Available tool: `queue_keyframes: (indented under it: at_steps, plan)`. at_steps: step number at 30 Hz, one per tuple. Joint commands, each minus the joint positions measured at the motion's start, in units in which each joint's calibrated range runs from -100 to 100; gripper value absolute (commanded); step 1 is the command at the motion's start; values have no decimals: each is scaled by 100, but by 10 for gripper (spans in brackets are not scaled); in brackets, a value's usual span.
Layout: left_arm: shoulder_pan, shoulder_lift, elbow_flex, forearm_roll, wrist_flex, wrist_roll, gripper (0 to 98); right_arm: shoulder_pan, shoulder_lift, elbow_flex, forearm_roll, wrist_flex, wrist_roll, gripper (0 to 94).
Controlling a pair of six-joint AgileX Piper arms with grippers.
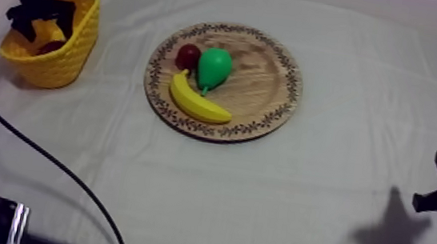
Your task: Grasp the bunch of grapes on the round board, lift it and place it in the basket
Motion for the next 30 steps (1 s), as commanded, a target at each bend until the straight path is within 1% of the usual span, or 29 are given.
queue_keyframes:
  at_steps: [1, 5, 8, 16, 21, 24, 30]
  plan:
    - [1, -51, 12, -9, 4, -3, 934, 1, 0, 0, 1, -2, -6, 3]
    - [2, -287, 42, -8, 6, -30, 909, 1, 0, 0, 1, -2, -6, 3]
    - [14, -581, 61, -41, 6, -18, 863, 1, 0, 0, 1, -2, -6, 3]
    - [160, -1624, 243, -258, -52, 127, 653, 1, 0, 0, 1, -2, -6, 3]
    - [291, -2398, 473, -391, -362, 151, 449, 1, 0, 0, 1, -2, -6, 3]
    - [329, -2890, 637, -428, -528, 124, 347, 1, 0, 0, 1, -2, -6, 3]
    - [345, -3972, 1195, -424, -1066, 77, 234, 1, 0, 0, 1, -2, -6, 3]
